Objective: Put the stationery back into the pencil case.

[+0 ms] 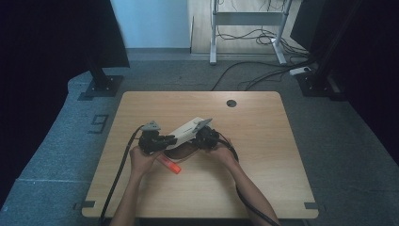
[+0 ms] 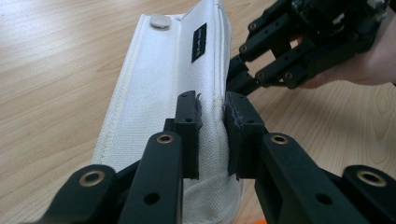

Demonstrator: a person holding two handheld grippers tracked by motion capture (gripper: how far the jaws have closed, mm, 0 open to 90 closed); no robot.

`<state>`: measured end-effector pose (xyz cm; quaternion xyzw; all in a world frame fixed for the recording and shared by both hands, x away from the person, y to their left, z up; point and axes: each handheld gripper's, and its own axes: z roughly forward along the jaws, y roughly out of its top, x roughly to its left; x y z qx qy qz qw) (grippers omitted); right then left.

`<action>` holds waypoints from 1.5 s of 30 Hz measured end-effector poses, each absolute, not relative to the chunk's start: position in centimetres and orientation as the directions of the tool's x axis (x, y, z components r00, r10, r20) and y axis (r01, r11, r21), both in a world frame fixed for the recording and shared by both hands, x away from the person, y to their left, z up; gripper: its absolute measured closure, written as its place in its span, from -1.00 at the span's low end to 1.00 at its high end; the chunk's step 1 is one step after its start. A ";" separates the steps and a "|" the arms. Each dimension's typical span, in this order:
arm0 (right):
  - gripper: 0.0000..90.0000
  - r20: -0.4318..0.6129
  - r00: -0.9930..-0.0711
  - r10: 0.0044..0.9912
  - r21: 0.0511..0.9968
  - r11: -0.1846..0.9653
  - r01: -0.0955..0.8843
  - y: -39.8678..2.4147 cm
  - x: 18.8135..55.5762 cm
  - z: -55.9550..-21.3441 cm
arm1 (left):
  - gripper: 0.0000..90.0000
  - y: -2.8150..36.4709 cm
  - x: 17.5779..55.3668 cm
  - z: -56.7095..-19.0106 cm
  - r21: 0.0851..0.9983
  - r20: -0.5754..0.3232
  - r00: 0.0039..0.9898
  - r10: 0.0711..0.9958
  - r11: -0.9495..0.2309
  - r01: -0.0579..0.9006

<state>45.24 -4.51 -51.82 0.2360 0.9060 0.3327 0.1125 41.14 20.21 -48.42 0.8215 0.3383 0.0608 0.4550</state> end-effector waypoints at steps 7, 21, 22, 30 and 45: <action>0.67 -0.050 -0.852 0.521 0.655 0.661 0.366 -4.7 46.2 -51.9 | 0.69 20.2 41.1 -48.4 0.789 -0.210 0.764 0.610 -0.356 0.501; 0.29 -0.065 -0.792 0.607 0.654 0.625 0.425 -5.8 47.2 -51.9 | 0.69 20.3 41.2 -48.4 0.790 -0.211 0.764 0.609 -0.355 0.501; 0.29 -0.065 -0.792 0.607 0.654 0.625 0.425 -5.8 47.2 -51.9 | 0.69 20.3 41.2 -48.4 0.790 -0.211 0.764 0.609 -0.355 0.501; 0.16 -0.076 -0.761 0.644 0.658 0.606 0.447 -7.4 47.5 -51.8 | 0.69 20.3 41.2 -48.4 0.790 -0.212 0.764 0.609 -0.353 0.501; 0.71 -0.020 -0.736 0.677 0.651 0.568 0.504 -9.7 47.6 -52.0 | 0.69 20.4 41.2 -48.4 0.790 -0.215 0.764 0.608 -0.352 0.502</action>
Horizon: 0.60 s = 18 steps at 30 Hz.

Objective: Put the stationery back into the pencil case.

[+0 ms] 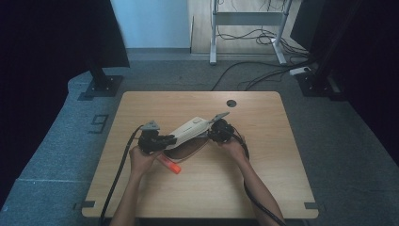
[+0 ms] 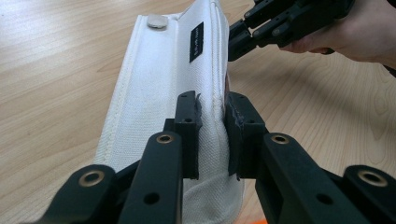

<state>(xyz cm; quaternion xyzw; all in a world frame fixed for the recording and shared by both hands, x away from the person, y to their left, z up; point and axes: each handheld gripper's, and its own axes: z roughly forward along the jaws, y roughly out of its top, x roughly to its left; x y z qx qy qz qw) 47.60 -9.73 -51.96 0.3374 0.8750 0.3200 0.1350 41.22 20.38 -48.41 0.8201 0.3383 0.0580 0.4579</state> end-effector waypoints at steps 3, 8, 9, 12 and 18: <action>0.76 -0.011 -0.731 0.682 0.647 0.562 0.515 -9.7 47.6 -52.1 | 0.69 20.4 41.2 -48.4 0.790 -0.214 0.764 0.608 -0.352 0.502; 0.82 0.003 -0.731 0.683 0.656 0.550 0.517 -9.8 47.7 -52.4 | 0.69 20.3 41.2 -48.4 0.791 -0.213 0.765 0.608 -0.353 0.500; 0.84 0.007 -0.730 0.683 0.659 0.545 0.517 -9.7 47.7 -52.4 | 0.69 20.3 41.2 -48.4 0.791 -0.215 0.765 0.607 -0.352 0.501; 0.86 0.009 -0.733 0.681 0.663 0.544 0.514 -9.5 47.7 -52.3 | 0.69 20.3 41.2 -48.4 0.791 -0.218 0.766 0.605 -0.350 0.501; 0.86 0.018 -0.728 0.685 0.665 0.536 0.520 -8.9 48.0 -52.5 | 0.68 20.3 41.2 -48.4 0.791 -0.219 0.766 0.604 -0.350 0.502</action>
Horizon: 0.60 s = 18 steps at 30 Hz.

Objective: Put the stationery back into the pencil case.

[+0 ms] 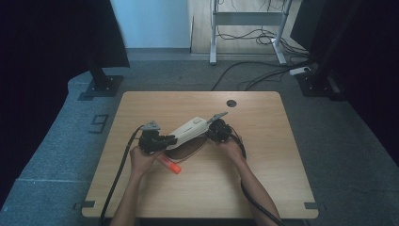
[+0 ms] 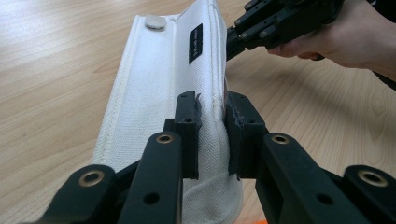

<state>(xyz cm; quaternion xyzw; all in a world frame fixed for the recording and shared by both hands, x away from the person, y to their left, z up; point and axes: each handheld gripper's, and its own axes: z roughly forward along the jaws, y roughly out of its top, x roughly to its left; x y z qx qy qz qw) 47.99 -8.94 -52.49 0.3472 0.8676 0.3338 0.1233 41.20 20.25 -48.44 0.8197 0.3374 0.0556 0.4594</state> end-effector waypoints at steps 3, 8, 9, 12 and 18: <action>0.86 0.019 -0.728 0.685 0.667 0.534 0.519 -8.9 48.1 -52.5 | 0.68 20.3 41.2 -48.4 0.791 -0.217 0.766 0.606 -0.351 0.501; 0.79 0.011 -0.729 0.684 0.669 0.537 0.515 -9.0 48.1 -52.4 | 0.68 20.4 41.2 -48.4 0.792 -0.217 0.765 0.606 -0.349 0.502; 0.77 0.014 -0.726 0.687 0.673 0.531 0.516 -9.2 48.1 -52.3 | 0.68 20.4 41.2 -48.4 0.792 -0.218 0.765 0.606 -0.348 0.502; 0.67 0.025 -0.716 0.698 0.684 0.510 0.521 -9.8 47.9 -51.9 | 0.68 20.4 41.2 -48.4 0.792 -0.219 0.764 0.607 -0.347 0.502; 0.31 0.029 -0.712 0.701 0.692 0.500 0.520 -10.7 47.2 -51.3 | 0.69 20.5 41.3 -48.5 0.791 -0.214 0.764 0.609 -0.351 0.502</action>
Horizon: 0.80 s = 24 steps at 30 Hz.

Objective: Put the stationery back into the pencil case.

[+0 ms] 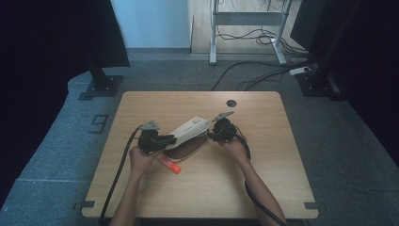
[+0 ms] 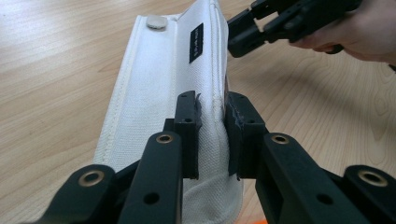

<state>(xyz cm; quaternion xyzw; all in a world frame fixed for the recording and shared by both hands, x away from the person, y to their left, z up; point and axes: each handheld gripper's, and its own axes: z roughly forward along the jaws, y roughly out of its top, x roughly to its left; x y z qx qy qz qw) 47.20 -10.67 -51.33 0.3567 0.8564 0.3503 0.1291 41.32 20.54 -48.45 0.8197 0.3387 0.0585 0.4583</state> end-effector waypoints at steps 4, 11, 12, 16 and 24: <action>0.08 0.036 -0.719 0.694 0.691 0.502 0.520 -10.9 46.5 -51.1 | 0.69 20.6 41.3 -48.5 0.790 -0.214 0.763 0.609 -0.351 0.502; -0.11 0.040 -0.735 0.677 0.704 0.503 0.501 -10.9 44.8 -50.8 | 0.68 20.6 41.4 -48.5 0.790 -0.214 0.765 0.608 -0.353 0.501; -0.14 0.048 -0.738 0.673 0.708 0.498 0.500 -10.7 44.3 -50.8 | 0.68 20.6 41.4 -48.5 0.790 -0.213 0.765 0.608 -0.353 0.501; -0.17 0.044 -0.750 0.660 0.708 0.510 0.490 -10.6 43.6 -50.7 | 0.68 20.7 41.4 -48.5 0.790 -0.213 0.764 0.609 -0.352 0.501; -0.29 0.035 -0.771 0.636 0.711 0.527 0.466 -10.1 42.2 -50.9 | 0.68 20.7 41.4 -48.5 0.790 -0.212 0.764 0.609 -0.354 0.501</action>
